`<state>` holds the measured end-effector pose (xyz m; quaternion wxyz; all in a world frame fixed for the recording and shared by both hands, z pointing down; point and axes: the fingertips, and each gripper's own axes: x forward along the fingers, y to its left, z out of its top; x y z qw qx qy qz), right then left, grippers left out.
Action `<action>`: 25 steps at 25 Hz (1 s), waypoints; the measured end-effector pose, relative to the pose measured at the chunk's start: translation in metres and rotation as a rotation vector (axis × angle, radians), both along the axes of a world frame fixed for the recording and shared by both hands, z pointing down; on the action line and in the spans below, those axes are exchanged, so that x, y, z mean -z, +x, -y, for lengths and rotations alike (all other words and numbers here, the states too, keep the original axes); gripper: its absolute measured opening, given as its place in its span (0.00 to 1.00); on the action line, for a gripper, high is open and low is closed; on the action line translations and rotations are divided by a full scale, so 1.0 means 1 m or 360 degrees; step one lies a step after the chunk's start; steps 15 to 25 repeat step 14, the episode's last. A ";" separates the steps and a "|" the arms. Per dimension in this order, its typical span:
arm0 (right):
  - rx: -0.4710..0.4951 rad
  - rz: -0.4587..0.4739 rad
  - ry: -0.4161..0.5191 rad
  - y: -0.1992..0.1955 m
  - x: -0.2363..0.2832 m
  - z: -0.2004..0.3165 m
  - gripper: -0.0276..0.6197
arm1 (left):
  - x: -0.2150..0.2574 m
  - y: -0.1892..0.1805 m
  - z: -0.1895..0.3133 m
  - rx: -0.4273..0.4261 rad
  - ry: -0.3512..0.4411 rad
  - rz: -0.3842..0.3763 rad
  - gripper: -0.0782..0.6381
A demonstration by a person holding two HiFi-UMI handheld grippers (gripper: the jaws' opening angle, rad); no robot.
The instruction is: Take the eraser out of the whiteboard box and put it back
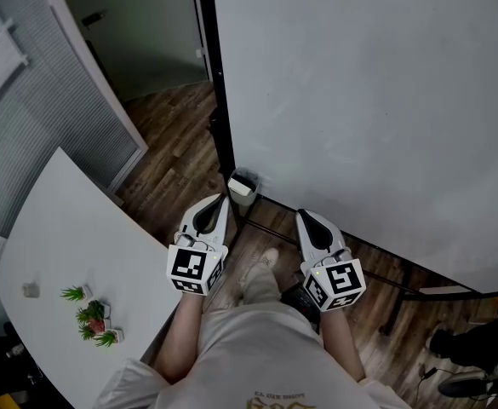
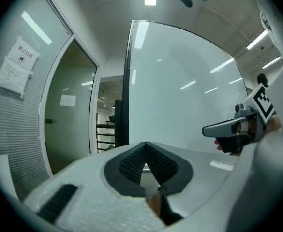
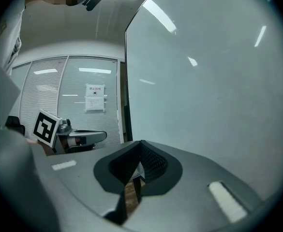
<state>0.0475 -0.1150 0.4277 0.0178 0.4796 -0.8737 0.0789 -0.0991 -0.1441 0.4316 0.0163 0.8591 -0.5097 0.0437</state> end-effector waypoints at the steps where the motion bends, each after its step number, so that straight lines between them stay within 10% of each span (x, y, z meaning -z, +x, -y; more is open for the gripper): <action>1: 0.0000 -0.0001 -0.0001 0.000 0.000 0.000 0.06 | -0.001 0.000 0.000 0.0000 -0.0008 -0.0004 0.11; 25: 0.0000 -0.0009 -0.0012 -0.001 -0.003 -0.004 0.06 | 0.001 -0.003 -0.003 0.0047 0.0027 0.0010 0.11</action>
